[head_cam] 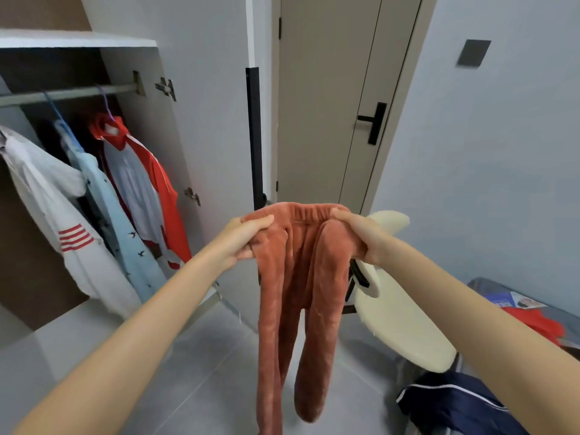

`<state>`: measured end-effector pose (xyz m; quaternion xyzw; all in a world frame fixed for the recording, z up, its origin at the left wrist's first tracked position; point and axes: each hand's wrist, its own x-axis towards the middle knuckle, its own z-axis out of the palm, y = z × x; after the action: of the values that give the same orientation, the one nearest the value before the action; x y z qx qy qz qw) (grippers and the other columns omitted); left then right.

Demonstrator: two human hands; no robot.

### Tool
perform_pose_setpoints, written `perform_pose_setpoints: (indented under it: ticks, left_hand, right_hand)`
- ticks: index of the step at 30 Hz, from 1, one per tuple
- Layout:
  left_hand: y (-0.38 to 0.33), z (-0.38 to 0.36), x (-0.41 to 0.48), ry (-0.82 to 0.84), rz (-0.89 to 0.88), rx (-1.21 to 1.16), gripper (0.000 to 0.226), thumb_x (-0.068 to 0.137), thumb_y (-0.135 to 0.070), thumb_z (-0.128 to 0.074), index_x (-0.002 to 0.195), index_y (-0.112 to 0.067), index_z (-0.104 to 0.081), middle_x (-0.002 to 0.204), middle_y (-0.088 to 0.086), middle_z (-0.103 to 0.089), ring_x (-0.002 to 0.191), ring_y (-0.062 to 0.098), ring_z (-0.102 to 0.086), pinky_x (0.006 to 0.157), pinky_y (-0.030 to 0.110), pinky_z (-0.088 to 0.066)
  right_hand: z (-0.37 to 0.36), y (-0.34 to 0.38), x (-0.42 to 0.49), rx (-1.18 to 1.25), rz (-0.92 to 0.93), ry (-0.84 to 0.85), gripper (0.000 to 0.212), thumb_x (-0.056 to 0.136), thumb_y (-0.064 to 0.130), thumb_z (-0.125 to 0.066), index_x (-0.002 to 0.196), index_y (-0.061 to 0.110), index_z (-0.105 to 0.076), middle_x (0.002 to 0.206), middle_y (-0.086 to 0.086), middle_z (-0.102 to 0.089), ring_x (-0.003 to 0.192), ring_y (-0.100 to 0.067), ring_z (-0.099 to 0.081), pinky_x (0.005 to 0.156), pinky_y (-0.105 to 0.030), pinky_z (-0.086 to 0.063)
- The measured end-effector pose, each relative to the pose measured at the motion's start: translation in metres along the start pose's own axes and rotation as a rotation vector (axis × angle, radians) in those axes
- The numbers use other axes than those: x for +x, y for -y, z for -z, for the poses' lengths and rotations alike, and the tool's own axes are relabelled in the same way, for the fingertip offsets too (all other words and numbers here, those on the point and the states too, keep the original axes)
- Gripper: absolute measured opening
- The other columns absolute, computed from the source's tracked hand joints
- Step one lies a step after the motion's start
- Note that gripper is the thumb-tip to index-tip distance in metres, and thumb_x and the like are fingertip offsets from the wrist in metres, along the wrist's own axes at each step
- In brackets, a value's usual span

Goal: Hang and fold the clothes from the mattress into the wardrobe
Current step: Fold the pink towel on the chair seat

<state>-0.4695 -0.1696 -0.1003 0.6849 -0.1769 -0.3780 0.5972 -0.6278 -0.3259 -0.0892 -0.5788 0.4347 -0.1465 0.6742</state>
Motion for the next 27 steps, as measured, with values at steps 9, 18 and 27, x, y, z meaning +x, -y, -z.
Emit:
perform_pose_setpoints:
  ticks: [9,18,27]
  left_hand:
    - [-0.005,-0.023,-0.017,0.176,0.015,-0.09,0.035,0.094,-0.039,-0.054,0.109,-0.009,-0.063,0.105,0.012,-0.069,0.087,0.019,-0.07,0.071,0.031,-0.059]
    - [-0.012,0.013,-0.02,0.346,-0.122,0.17,0.055,0.1,-0.05,-0.024,0.101,-0.023,-0.072,0.124,-0.008,-0.06,0.126,0.016,-0.043,0.108,0.045,-0.033]
    - [0.026,0.019,-0.019,0.241,-0.141,0.107,0.07,0.063,-0.039,-0.085,0.124,-0.025,-0.052,0.125,-0.001,-0.059,0.121,0.016,-0.052,0.103,0.026,-0.036]
  right_hand:
    - [-0.026,-0.014,-0.016,-0.277,0.307,0.221,0.042,0.071,-0.002,-0.075,0.11,0.002,-0.061,0.093,-0.009,-0.065,0.089,-0.02,-0.062,0.089,-0.033,-0.05]
    - [-0.027,-0.016,-0.031,-0.389,0.534,0.075,0.047,0.072,-0.003,-0.075,0.111,0.01,-0.052,0.091,0.005,-0.059,0.083,-0.009,-0.056,0.064,-0.009,-0.044]
    - [-0.02,-0.001,-0.045,-0.014,0.418,0.327,0.049,0.061,0.003,-0.049,0.106,0.011,-0.067,0.093,-0.01,-0.063,0.088,-0.022,-0.059,0.084,-0.034,-0.047]
